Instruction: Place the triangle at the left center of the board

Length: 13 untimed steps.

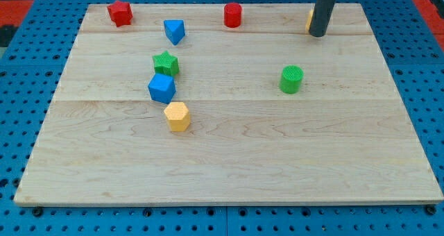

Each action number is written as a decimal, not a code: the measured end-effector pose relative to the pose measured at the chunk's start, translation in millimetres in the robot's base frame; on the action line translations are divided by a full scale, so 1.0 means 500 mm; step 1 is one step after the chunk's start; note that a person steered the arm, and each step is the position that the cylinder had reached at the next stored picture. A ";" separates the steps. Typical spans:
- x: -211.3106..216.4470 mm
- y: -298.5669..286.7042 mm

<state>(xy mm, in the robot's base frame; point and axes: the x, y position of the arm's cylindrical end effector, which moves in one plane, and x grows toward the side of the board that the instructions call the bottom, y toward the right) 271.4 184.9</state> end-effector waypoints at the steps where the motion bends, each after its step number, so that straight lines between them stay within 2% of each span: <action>1: -0.038 0.027; 2: -0.008 0.062; 4: -0.008 0.069; 5: 0.024 0.002; 6: 0.026 -0.163; 9: -0.034 -0.442; 10: -0.010 -0.545; 11: 0.050 -0.619; 12: 0.060 -0.627; 13: -0.005 -0.625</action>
<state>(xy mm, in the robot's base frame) 268.9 -127.3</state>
